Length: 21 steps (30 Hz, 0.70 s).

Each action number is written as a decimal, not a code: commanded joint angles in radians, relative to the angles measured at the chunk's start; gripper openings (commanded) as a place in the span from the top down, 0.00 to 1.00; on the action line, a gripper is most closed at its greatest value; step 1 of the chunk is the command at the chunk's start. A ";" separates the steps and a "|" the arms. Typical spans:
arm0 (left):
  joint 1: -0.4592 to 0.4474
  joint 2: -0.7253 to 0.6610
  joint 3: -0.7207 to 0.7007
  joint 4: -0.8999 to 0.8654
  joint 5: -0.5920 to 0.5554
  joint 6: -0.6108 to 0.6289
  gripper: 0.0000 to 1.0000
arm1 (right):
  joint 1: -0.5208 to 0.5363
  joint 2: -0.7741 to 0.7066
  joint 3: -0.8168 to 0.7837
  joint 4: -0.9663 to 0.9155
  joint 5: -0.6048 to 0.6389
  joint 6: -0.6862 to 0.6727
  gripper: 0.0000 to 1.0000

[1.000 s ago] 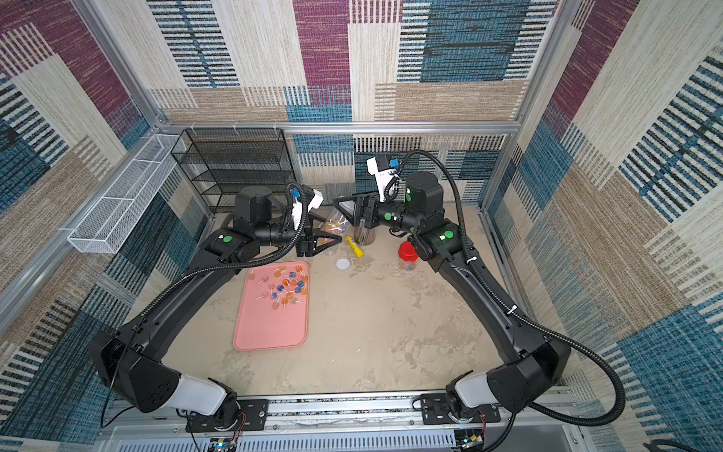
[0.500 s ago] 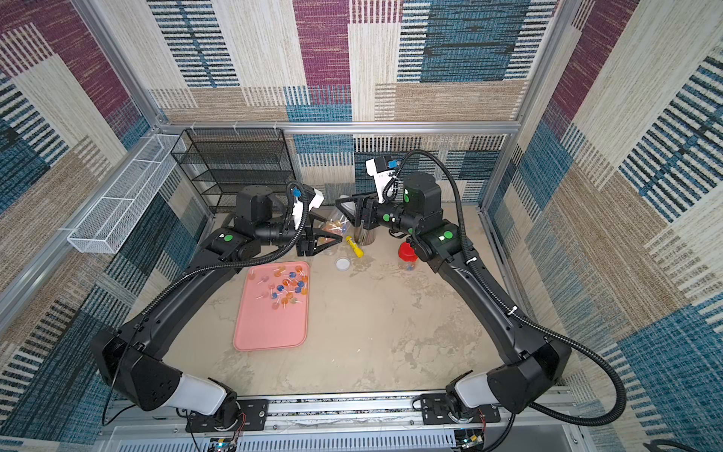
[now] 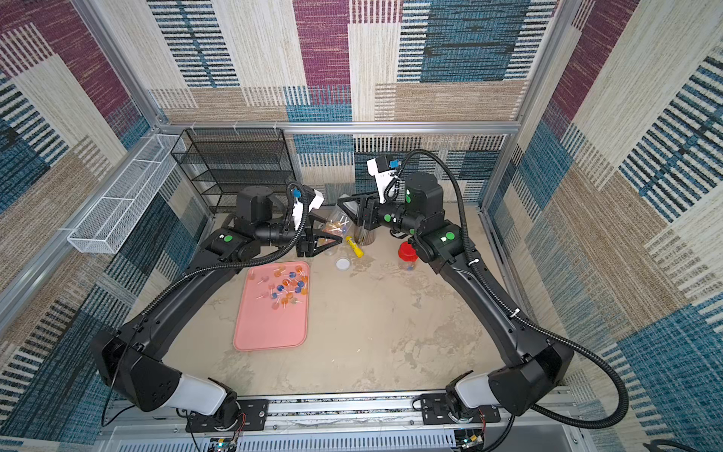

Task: Pour the candies out of the jar
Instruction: Unscrew the lid from the jar.

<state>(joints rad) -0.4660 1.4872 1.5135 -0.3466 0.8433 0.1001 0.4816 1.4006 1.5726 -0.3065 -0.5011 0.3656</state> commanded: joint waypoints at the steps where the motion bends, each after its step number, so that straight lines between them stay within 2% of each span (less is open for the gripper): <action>1: 0.000 -0.010 -0.011 0.014 0.004 0.009 1.00 | -0.011 -0.007 0.020 0.033 -0.015 0.006 0.46; 10: 0.002 -0.015 -0.033 0.028 -0.009 0.006 1.00 | -0.055 -0.019 0.023 0.026 -0.051 0.004 0.48; 21: 0.003 -0.012 -0.019 0.044 0.046 -0.003 1.00 | -0.069 0.015 0.048 0.022 -0.315 -0.052 0.50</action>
<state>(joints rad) -0.4667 1.4776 1.4872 -0.2855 0.8684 0.1005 0.4129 1.4117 1.6070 -0.3550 -0.6949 0.3344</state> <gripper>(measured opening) 0.573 0.562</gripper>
